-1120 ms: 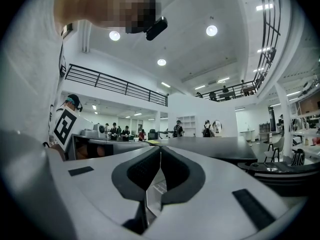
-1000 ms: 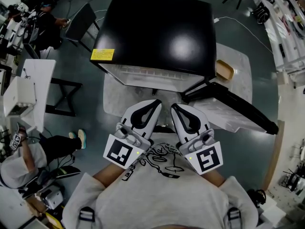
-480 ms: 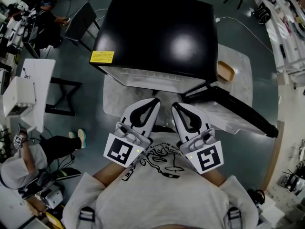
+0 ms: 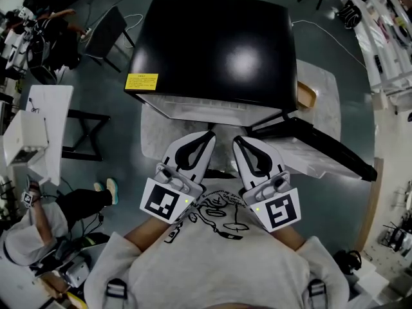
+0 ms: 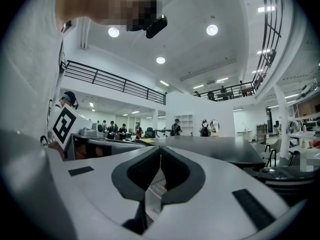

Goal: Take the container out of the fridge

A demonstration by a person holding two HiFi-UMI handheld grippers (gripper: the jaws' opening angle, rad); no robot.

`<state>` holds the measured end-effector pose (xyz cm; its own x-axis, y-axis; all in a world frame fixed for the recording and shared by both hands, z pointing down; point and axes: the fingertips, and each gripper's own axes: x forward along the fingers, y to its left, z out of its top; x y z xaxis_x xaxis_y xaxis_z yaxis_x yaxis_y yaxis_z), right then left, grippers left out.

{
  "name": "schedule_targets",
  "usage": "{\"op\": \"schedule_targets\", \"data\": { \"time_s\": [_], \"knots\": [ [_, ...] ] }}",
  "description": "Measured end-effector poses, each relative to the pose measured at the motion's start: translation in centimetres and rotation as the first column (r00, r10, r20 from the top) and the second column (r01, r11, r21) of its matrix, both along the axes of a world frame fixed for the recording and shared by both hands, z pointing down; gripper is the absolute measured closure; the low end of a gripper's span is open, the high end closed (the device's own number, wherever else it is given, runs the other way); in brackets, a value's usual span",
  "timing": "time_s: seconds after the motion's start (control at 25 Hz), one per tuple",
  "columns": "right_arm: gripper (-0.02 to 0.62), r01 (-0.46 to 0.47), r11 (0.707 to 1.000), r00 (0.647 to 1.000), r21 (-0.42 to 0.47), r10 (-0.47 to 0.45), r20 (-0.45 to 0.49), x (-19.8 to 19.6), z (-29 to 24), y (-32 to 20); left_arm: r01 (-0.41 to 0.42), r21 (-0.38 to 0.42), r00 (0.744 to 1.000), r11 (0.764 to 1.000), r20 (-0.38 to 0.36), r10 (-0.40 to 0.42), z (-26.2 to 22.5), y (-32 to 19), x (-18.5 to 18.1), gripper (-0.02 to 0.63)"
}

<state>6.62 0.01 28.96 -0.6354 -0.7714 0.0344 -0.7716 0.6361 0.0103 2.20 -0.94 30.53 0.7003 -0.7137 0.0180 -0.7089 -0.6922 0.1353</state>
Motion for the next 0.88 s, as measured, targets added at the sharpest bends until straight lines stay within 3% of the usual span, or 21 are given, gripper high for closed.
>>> {"op": "schedule_targets", "data": {
  "time_s": [0.68, 0.88],
  "knots": [
    [0.563, -0.043, 0.998, 0.998, -0.052, 0.04, -0.058, -1.1, 3.4, -3.5, 0.009, -0.055, 1.0, 0.998, 0.02, -0.008, 3.0, -3.4, -1.9, 0.587],
    [0.554, -0.052, 0.997, 0.996, -0.062, 0.048, -0.072, -1.3, 4.3, -4.4, 0.023, -0.079, 0.999, 0.997, 0.033, -0.021, 4.2, -4.4, -2.7, 0.554]
  ]
}}
